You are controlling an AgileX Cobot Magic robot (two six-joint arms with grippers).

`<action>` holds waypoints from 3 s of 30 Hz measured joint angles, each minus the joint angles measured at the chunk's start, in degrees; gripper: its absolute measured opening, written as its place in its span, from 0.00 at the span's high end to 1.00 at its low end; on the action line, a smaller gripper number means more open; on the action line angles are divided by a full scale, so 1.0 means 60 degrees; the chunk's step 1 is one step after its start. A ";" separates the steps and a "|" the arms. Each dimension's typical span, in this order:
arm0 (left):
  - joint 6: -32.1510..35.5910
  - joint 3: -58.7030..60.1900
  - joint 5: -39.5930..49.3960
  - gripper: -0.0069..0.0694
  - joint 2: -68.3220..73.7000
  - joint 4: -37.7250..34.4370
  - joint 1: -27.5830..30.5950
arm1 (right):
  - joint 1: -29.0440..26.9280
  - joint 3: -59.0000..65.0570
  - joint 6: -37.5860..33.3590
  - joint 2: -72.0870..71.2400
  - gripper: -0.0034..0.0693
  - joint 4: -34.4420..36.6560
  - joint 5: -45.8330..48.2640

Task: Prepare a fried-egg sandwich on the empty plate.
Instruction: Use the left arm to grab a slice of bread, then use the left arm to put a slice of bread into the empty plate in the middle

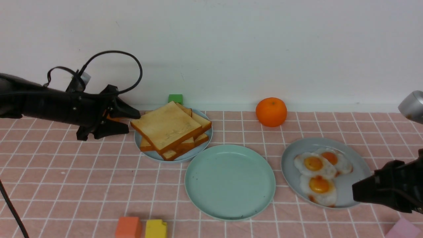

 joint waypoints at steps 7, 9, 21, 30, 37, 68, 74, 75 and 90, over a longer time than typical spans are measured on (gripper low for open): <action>0.0242 -0.0109 -0.0048 0.32 0.0171 -0.0196 0.0000 | 0.0000 0.0000 -0.0008 0.0000 0.62 0.0212 -0.0040; 0.0431 -0.0128 -0.0048 0.32 0.0190 -0.0400 0.0000 | 0.0000 0.0000 -0.0017 0.0000 0.62 0.0220 -0.0074; 0.0999 -0.0160 0.0104 0.47 0.0644 -0.1063 0.0000 | 0.0000 0.0000 -0.0046 0.0000 0.62 0.0220 -0.0265; 0.1218 -0.0160 0.0237 0.80 0.0644 -0.1217 0.0000 | 0.0000 0.0000 -0.0046 0.0000 0.62 0.0220 -0.0293; 0.1282 -0.0169 0.0699 0.80 0.0608 -0.1374 0.0109 | 0.0000 0.0000 -0.0046 0.0000 0.62 0.0220 -0.0303; 0.0935 -0.2918 0.2688 0.80 0.0788 0.2684 -0.3742 | 0.0000 0.0000 0.0145 0.0029 0.62 -0.1129 -0.0590; 0.1013 -0.2929 0.1854 0.80 0.0850 0.2762 -0.3742 | 0.0000 0.0000 0.0155 0.0029 0.62 -0.1100 -0.0599; 0.1022 -0.2929 0.1773 0.80 0.0850 0.2863 -0.3771 | 0.0000 0.0000 0.0165 0.0029 0.62 -0.1100 -0.0599; 0.0995 -0.3065 0.1710 0.30 0.0850 0.3772 -0.4014 | 0.0000 0.0000 0.4180 0.0979 0.48 -0.3140 -0.1193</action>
